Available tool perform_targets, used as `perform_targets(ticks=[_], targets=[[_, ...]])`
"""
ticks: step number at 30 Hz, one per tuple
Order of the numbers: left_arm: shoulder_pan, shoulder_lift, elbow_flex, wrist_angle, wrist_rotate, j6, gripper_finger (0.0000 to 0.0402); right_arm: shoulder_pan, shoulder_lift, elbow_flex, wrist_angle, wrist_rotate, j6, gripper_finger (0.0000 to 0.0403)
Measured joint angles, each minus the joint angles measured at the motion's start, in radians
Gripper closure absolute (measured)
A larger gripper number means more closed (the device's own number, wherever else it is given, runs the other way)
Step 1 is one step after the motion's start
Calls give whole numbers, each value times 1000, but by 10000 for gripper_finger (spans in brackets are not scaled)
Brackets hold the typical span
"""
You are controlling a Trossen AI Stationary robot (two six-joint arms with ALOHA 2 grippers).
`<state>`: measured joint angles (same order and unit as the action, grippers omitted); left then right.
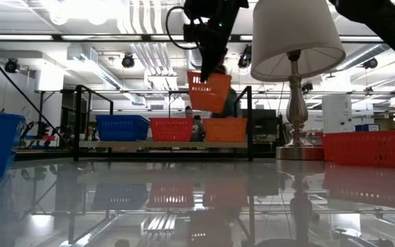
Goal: Stack baskets on shelf by color
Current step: Stack the left orange basket on top of the orange basket on the shelf
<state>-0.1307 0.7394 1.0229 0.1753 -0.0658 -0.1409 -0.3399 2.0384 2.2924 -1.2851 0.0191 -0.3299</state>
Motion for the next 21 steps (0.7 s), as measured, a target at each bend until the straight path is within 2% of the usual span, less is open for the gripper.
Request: perform_targets(ticks=[21], targets=[[0, -9, 0, -1, 0, 26, 402, -34, -1, -142, -34, -9, -31, 394]])
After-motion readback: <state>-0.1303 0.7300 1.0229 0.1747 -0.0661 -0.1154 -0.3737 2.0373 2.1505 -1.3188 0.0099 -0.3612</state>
